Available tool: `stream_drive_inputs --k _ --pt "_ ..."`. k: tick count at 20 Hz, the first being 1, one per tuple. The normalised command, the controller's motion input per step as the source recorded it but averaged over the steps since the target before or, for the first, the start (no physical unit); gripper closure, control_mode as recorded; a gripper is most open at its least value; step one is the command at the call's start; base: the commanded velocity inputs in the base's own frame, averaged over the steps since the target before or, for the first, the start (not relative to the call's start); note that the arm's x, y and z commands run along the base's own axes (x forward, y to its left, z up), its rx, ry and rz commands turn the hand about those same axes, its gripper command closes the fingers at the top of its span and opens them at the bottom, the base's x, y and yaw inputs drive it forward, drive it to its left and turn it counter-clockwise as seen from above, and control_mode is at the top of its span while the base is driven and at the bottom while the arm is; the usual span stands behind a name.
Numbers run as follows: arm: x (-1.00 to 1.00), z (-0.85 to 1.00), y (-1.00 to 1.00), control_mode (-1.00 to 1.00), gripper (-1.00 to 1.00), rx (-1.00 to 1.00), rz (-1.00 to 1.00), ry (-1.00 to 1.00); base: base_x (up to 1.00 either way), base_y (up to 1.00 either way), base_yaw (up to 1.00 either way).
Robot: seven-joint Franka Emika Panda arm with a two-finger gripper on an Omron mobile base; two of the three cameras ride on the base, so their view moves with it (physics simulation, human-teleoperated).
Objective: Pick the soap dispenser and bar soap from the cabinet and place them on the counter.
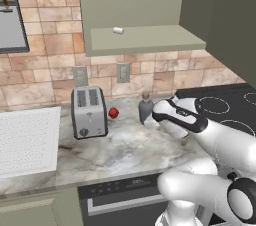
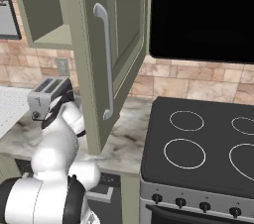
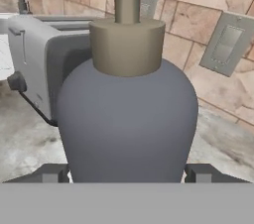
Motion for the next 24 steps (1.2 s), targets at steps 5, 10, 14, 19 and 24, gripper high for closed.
stream_drive_inputs --k 5,10,14,19,24 --pt "0.21 -0.41 0.0 -1.0 1.0 0.03 0.07 -0.02 0.0 0.0 0.0" --pt "0.2 -0.38 0.0 -1.0 1.0 0.03 0.07 -0.01 0.0 0.0 0.0" --pt "0.2 -0.37 0.0 -1.0 1.0 0.03 0.07 -0.01 0.0 0.0 0.0" --pt "0.2 -0.34 0.0 -1.0 1.0 0.01 0.08 0.0 0.0 0.0 0.0" --pt "0.11 -0.17 0.0 -1.0 1.0 0.0 0.06 0.0 0.0 0.0 0.0"
